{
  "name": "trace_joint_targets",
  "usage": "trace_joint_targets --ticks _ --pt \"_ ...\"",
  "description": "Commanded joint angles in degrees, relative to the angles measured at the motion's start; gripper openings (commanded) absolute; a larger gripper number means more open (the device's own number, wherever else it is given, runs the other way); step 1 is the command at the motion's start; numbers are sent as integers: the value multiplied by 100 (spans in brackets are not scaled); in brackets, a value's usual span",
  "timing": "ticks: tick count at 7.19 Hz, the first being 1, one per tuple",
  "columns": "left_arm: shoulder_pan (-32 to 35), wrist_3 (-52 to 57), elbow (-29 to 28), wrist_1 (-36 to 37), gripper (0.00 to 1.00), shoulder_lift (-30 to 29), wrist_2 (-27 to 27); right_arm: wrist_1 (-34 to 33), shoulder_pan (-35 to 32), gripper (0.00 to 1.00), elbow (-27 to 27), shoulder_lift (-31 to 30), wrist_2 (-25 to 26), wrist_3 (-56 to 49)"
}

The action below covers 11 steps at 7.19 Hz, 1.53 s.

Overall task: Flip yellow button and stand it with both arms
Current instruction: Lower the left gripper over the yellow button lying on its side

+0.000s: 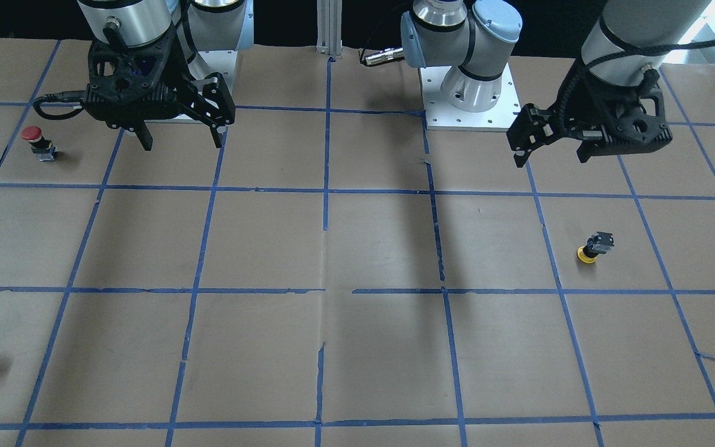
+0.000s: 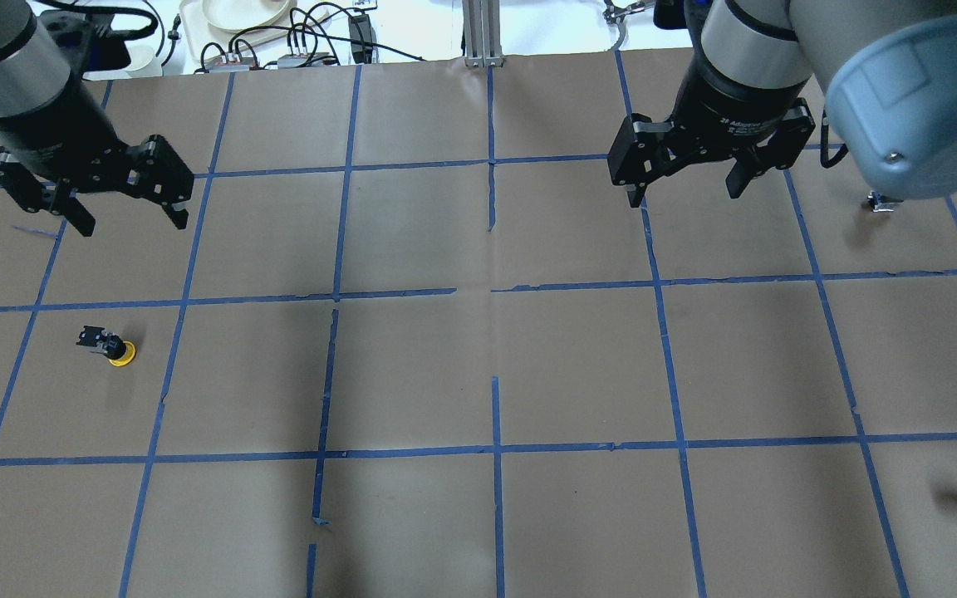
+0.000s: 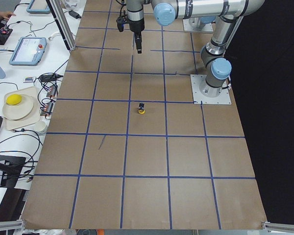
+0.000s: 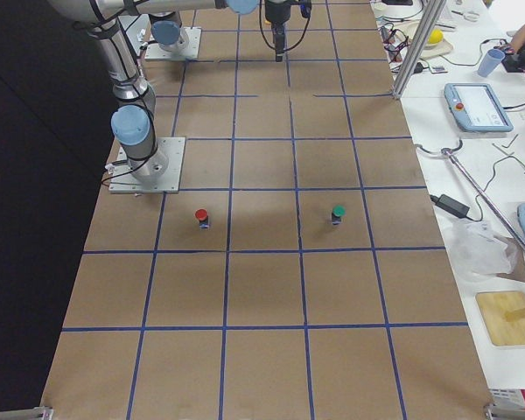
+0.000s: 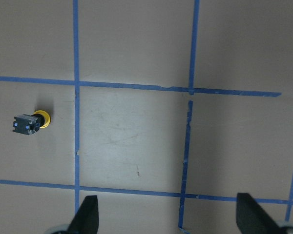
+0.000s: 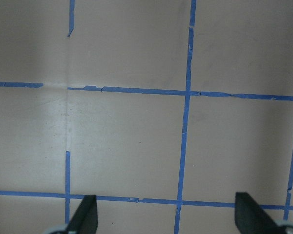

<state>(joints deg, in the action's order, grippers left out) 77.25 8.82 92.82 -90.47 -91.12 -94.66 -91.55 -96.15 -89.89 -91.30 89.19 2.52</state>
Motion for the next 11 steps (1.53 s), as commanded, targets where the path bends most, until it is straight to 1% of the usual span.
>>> trace_joint_targets --ticks 1,3,4,5,6,8,10,11 --pt "-796 1352 804 1490 99 -396 -88 -21 0 100 -2 7 -7 3" --pt "-1577 2208 1386 2424 99 -800 -10 -30 -9 100 -2 24 -25 3" --pt "-1834 2621 1588 2873 99 -1063 8 -39 -9 100 -2 24 -25 3" --pt "-2010 2912 1686 3164 99 -1249 165 -30 -9 100 -2 24 -7 3" --pt "-2117 2941 1731 3193 99 -1355 297 -30 -9 100 -2 24 -25 3" --pt "-2144 2985 1897 3281 99 -1400 325 -30 0 100 -2 24 -16 3" --pt "-2153 3422 1942 3491 99 -1488 325 -30 0 100 -2 24 -25 3" --pt "-2161 3477 2107 3501 99 -1479 299 -30 0 100 -2 24 -16 3"
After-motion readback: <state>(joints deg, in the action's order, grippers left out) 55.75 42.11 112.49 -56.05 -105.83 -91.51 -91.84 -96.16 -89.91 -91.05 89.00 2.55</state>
